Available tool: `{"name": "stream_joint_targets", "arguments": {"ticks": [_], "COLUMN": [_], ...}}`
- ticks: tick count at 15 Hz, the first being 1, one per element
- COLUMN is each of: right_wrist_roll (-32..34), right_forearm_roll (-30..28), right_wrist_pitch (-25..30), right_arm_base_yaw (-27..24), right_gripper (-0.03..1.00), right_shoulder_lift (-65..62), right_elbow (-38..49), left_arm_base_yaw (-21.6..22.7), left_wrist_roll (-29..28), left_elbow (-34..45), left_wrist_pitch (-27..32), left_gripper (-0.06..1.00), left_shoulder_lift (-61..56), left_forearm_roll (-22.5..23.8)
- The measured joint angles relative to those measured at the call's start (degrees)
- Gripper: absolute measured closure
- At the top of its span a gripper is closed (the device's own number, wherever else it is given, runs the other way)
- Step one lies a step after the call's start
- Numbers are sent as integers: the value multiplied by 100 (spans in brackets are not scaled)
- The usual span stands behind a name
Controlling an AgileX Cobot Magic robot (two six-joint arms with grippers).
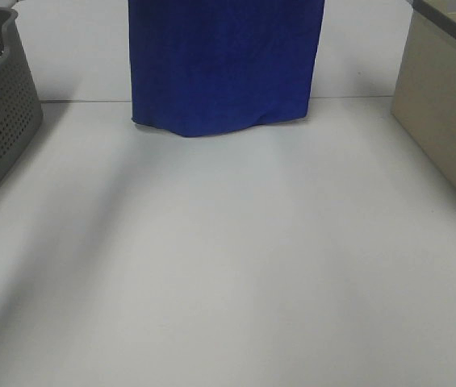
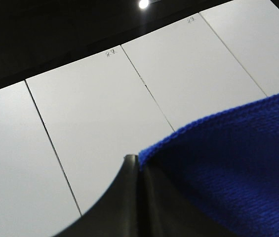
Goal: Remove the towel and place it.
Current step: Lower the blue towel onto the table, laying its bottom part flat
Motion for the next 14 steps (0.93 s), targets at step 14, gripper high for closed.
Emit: {"name": "stream_joint_targets", "arguments": {"ticks": [14], "right_wrist_roll": [40], "right_forearm_roll": [716], "right_wrist_pitch": [4217], "right_arm_base_yaw": [0], "right_gripper": [95], "right_shoulder_lift": [-1026], "right_elbow": [0], "left_arm_base_yaw": [-985], "left_wrist_roll": [539], "left_elbow": [0], "left_wrist_pitch": [7540], "left_gripper": [94], "left_shoulder_lift": [-1364], "left_forearm_roll": [-871]}}
